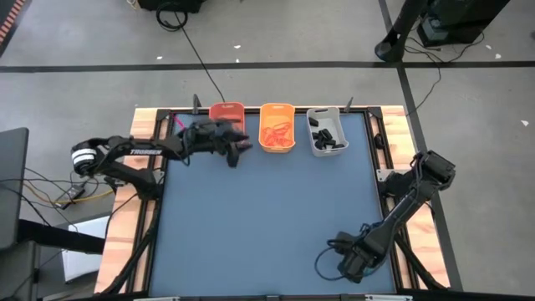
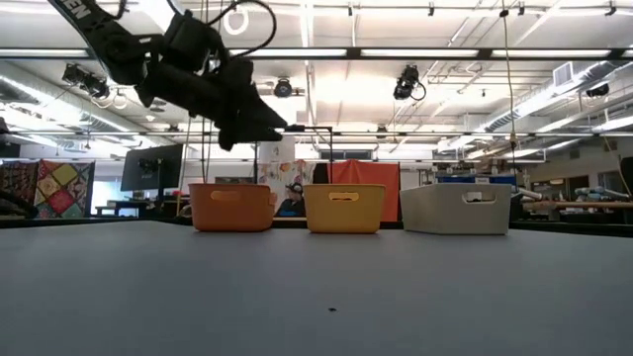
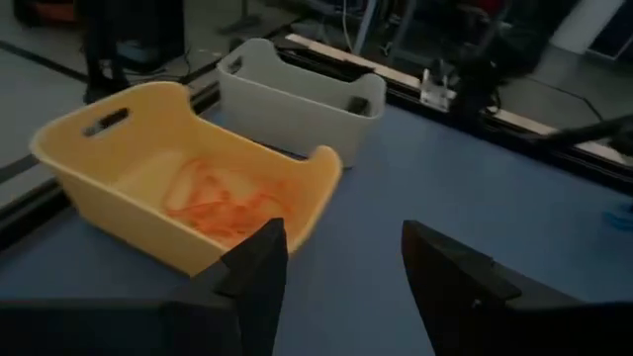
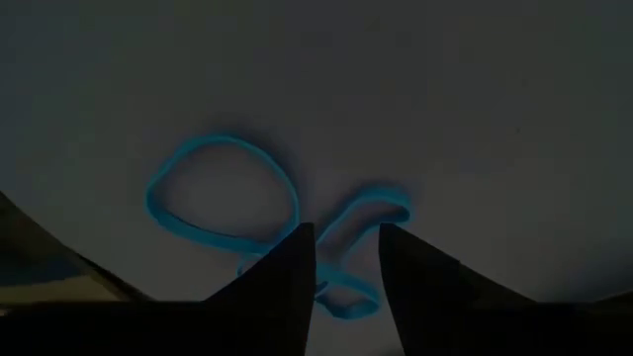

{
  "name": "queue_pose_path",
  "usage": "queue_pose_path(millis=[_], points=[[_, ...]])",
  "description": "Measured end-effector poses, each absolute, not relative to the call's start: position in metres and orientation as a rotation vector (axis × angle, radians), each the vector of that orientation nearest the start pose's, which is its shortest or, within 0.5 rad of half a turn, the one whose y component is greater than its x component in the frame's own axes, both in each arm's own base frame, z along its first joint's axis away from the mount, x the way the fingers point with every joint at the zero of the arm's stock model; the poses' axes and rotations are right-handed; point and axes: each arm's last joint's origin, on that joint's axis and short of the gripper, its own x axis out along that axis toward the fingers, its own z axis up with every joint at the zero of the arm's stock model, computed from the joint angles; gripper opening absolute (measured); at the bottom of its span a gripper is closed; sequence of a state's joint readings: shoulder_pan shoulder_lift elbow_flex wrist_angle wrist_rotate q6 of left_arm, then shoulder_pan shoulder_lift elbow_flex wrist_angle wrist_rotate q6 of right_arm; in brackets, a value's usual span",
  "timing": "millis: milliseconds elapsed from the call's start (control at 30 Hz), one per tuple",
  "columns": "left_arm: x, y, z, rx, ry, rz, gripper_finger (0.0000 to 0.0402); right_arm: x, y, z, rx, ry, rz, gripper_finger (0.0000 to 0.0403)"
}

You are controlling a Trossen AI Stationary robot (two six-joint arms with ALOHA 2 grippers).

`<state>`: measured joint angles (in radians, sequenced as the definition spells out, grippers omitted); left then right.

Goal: Sort rubber bands into baskets
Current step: Put the blue rubber band into the orange bin

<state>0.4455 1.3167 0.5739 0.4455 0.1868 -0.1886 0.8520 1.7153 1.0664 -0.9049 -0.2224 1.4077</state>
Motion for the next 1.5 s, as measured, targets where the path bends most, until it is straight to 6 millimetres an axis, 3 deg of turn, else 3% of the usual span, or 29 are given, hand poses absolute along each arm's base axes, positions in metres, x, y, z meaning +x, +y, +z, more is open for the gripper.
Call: queue_pose_path(millis=[300,667,833,967,1267,1500], points=[[0.256,0.078,0.213,-0.241,0.230,0.214,0.0202,0.170,0.226,0.157,0.623,1.660,-0.564,0.0126],[0.262,0.059,0.215,-0.228,0.212,0.180,0.0202,0.166,0.227,0.140,0.727,1.582,-0.561,0.0114],[0.262,0.058,0.215,-0.224,0.211,0.196,0.0202,0.165,0.225,0.139,0.715,1.570,-0.579,0.0078],[0.262,0.058,0.216,-0.224,0.209,0.201,0.0202,0.165,0.225,0.140,0.678,1.561,-0.564,0.0020],[0.266,0.041,0.214,-0.187,0.227,0.100,0.0202,0.181,0.220,0.158,0.534,1.391,-0.591,0.0006],[0.270,0.021,0.217,-0.123,0.196,0.017,0.0202,0.209,0.209,0.172,0.416,1.186,-0.570,0.0005]])
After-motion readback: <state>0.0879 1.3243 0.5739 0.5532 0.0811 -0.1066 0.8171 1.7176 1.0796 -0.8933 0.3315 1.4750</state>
